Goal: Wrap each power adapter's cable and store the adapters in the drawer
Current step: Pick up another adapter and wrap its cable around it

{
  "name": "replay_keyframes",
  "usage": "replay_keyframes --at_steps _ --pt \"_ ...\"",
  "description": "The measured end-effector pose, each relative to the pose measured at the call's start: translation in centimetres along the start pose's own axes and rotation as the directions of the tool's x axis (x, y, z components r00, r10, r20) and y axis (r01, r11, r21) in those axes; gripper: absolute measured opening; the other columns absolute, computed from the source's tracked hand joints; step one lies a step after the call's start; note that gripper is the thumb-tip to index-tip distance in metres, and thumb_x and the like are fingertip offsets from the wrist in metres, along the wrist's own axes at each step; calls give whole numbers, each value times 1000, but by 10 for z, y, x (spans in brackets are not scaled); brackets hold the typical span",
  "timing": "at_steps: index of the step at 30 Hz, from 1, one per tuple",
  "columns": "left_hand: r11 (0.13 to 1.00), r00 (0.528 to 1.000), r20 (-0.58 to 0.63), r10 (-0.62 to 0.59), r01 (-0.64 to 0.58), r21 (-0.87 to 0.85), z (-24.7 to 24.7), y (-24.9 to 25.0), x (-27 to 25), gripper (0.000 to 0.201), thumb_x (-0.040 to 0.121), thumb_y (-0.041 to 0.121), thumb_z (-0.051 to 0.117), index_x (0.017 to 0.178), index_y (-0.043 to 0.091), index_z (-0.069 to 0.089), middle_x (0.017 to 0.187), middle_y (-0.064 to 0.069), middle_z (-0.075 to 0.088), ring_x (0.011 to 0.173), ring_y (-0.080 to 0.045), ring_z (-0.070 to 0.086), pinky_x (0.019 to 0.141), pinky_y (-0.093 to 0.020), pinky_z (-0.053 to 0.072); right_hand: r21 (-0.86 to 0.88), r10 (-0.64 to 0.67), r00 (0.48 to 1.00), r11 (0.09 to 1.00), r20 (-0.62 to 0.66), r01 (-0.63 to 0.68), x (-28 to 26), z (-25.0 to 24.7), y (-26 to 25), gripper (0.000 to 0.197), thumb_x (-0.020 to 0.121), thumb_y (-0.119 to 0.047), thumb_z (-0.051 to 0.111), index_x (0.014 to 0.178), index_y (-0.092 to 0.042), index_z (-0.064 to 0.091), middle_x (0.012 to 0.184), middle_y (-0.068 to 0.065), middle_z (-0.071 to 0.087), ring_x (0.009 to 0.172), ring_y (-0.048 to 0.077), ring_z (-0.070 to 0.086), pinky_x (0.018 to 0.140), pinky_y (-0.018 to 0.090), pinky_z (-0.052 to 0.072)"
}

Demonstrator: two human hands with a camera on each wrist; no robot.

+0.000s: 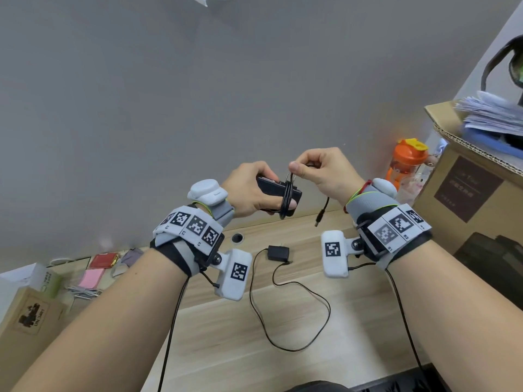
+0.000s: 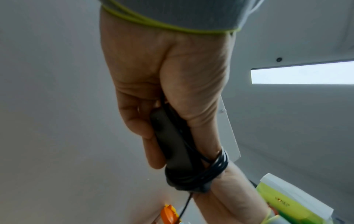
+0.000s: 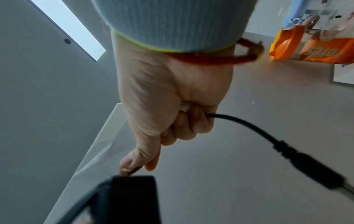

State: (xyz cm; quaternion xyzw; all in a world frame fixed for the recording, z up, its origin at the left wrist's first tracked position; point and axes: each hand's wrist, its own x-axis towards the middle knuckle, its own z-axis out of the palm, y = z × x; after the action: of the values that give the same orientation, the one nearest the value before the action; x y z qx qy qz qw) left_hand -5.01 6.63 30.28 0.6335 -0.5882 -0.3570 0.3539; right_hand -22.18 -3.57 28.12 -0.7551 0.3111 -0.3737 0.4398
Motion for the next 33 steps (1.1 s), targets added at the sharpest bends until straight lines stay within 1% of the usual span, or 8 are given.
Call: replay_keyframes --at_steps 6,8,13,17,20,23,26,33 --pt "981 994 -95 48 -65 -184 5 9 3 41 67 11 89 85 11 52 68 -10 71 57 -26 68 48 -26 47 -1 59 997 998 39 -59 -2 11 19 30 96 -23 62 66 -20 66 55 -13 51 51 0 38 53 19 31" --pt "970 988 -148 40 -74 -230 4 10 6 40 69 12 88 88 12 52 67 -9 70 55 -24 67 46 -24 43 -21 98 994 995 56 -97 -4 17 18 30 96 -25 60 71 -10 65 51 -14 47 47 -1 34 51 18 27" --pt "957 960 -281 -17 -65 -282 -1 6 14 40 73 19 86 108 17 65 75 -1 72 53 -16 66 48 -21 46 -162 159 963 979 218 -125 -22 23 -3 28 102 -28 50 96 -12 72 38 -23 45 41 -8 45 45 9 30" --pt "964 945 -321 -69 -19 -266 -2 -5 17 35 73 16 86 105 16 69 69 0 72 48 -12 64 45 -17 44 -222 170 939 969 298 -105 -23 28 2 26 100 -30 55 103 -15 76 50 -10 29 45 8 26 50 25 25" --pt "981 934 -345 -87 19 -195 -5 -18 20 41 69 22 89 105 13 72 77 -6 74 50 -13 66 46 -17 44 -261 190 918 960 348 -100 -23 29 2 37 98 -32 57 94 3 71 54 0 39 48 12 31 51 24 31" --pt "996 932 -355 -75 89 21 -7 -28 19 41 62 37 91 97 28 74 76 6 73 59 -10 68 48 -16 45 -175 161 940 978 300 -112 -21 26 -6 26 96 -24 62 88 -2 74 55 -1 56 44 9 41 48 22 37" --pt "987 951 -298 -80 118 110 -2 -30 16 33 70 25 85 100 28 72 73 9 70 54 -2 65 46 -10 43 44 115 954 990 276 -132 -18 22 -12 12 95 -9 61 94 -2 71 69 8 69 52 14 59 50 23 48" --pt "992 966 -238 -104 117 40 3 -30 21 26 73 25 81 98 23 71 74 -3 74 57 -15 69 52 -24 52 139 68 988 986 140 -88 -17 24 -7 11 95 -6 61 95 -9 72 67 12 60 55 11 55 54 20 49"
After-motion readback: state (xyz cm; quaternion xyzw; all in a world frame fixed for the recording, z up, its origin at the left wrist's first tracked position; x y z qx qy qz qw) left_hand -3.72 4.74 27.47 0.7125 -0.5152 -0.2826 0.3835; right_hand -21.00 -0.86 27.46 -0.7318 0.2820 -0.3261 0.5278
